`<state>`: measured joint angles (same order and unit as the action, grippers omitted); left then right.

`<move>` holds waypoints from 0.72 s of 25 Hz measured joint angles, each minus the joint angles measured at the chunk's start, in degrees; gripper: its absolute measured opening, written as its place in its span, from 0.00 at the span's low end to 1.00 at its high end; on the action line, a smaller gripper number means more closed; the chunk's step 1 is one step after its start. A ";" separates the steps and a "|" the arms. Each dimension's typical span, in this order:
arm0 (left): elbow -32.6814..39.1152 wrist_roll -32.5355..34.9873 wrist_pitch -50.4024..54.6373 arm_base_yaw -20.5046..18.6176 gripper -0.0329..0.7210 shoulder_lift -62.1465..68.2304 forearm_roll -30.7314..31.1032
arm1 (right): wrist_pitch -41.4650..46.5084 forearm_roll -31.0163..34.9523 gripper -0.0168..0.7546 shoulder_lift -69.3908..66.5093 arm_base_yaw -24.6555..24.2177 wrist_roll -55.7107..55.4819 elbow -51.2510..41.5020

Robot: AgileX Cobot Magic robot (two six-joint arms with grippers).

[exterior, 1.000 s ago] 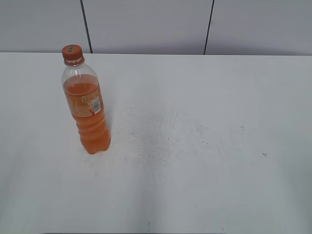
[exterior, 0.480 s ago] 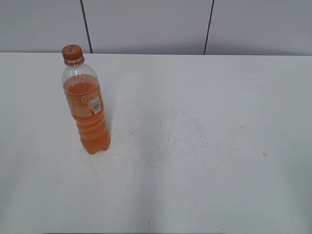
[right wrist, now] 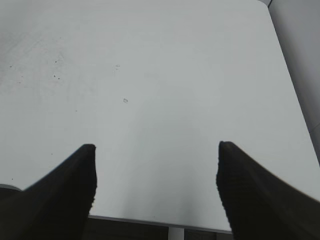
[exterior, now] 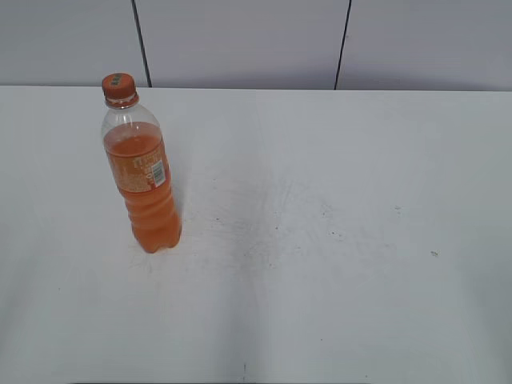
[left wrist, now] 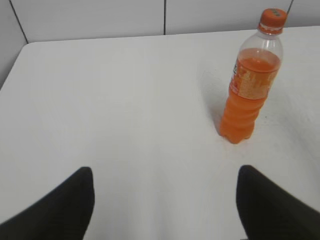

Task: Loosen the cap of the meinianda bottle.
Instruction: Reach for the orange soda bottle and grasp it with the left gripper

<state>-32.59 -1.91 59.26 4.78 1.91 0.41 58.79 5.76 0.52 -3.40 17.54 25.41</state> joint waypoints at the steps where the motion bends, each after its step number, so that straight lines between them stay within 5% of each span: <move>1: 0.00 0.00 0.00 0.71 0.75 0.00 0.13 | 0.00 0.00 0.75 0.00 0.00 0.00 0.00; 13: -4.20 0.98 1.62 2.14 0.75 9.01 -0.41 | -0.04 0.00 0.75 0.00 0.00 0.00 0.00; 18: -9.18 6.24 -7.98 2.14 0.75 22.61 -7.00 | -0.04 0.00 0.75 0.00 0.00 0.00 0.00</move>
<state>-41.77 4.33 51.28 6.92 24.52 -6.59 58.75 5.76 0.52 -3.40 17.54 25.41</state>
